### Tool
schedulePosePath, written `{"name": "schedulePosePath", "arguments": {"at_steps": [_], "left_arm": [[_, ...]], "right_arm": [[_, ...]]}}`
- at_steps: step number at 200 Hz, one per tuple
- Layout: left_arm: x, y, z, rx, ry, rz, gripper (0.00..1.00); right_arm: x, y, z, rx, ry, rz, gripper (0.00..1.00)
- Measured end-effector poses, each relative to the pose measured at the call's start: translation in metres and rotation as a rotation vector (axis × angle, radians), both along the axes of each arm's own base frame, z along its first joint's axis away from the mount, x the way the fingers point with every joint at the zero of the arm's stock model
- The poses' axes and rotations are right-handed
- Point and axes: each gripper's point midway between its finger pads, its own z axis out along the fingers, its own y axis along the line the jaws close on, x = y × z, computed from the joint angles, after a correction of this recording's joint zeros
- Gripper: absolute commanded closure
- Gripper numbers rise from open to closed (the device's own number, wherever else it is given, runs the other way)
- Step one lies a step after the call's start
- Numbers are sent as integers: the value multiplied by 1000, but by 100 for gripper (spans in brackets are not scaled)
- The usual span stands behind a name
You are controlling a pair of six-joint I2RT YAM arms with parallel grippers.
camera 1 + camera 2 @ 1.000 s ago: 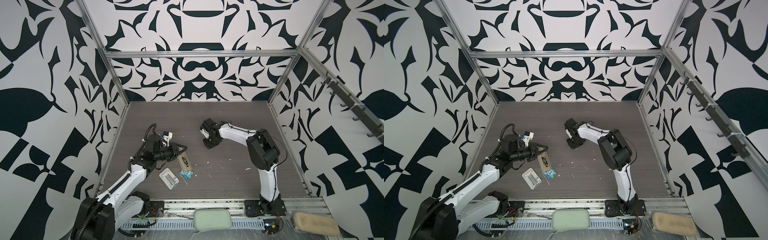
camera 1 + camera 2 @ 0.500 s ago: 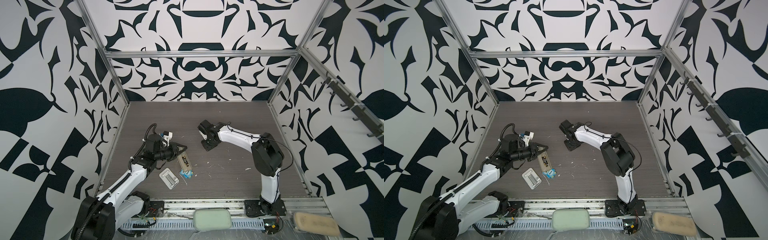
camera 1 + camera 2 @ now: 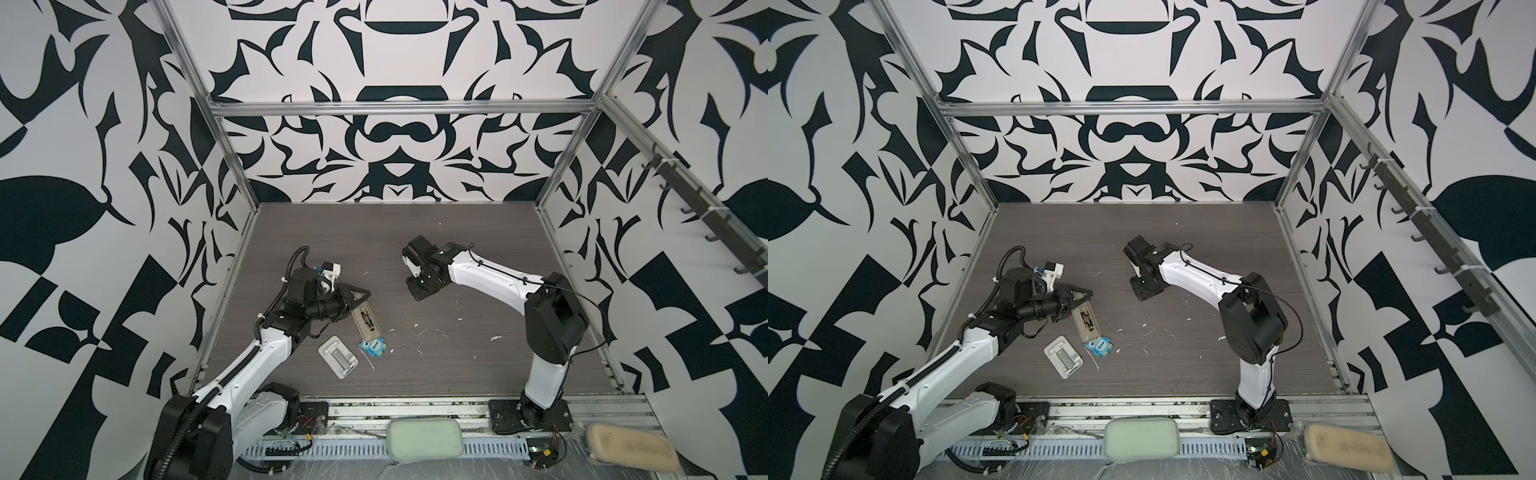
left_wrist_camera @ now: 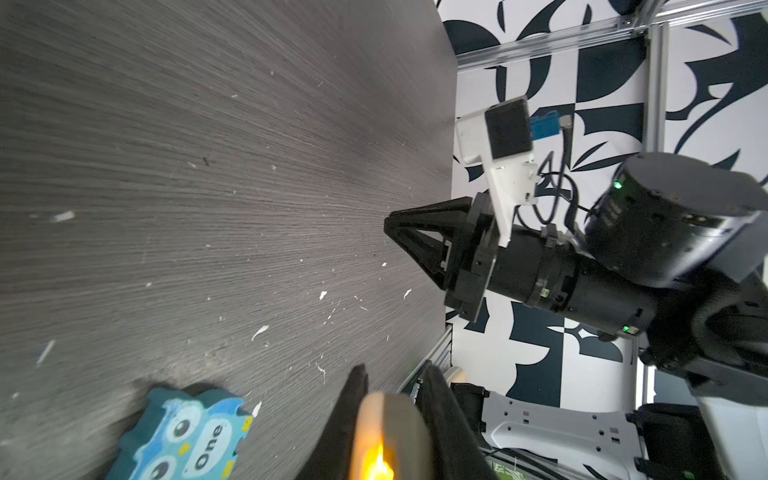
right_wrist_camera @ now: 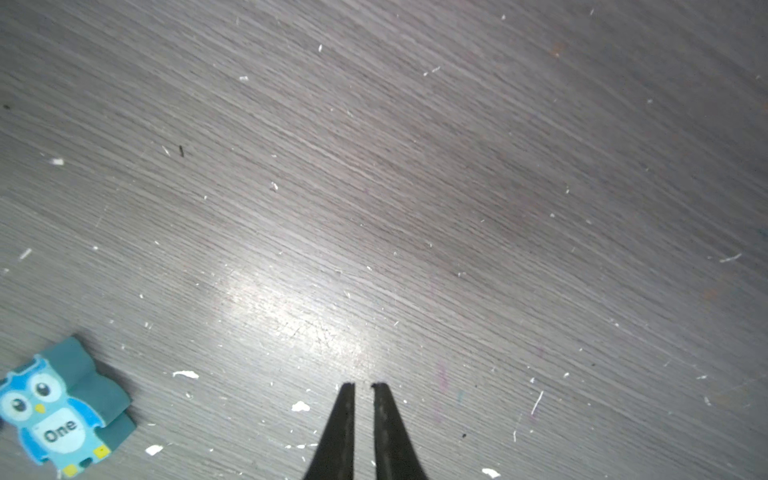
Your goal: Load the batteries into the remote control
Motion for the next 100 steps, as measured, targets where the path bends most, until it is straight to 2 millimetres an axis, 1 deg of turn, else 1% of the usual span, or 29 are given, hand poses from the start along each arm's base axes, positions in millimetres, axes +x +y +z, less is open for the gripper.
{"name": "schedulePosePath", "arguments": {"at_steps": [21,44,69,89,100], "left_arm": [[1,5,0,32,16,6,100],[8,9,13,46,-4,14,100],[15,11,29,63,-25,15,100],[23,11,37,86,-23,12,100],[28,11,39,101,-17,13,100]], "right_arm": [[-6,-2,3,17,-3,0,67],[-14,-5,12,64,-29,10,58],[-21,-7,30,127,-83,35,50],[-22,-4,45,173,-133,64,45],[-23,-3,52,198,-159,81,40]]}}
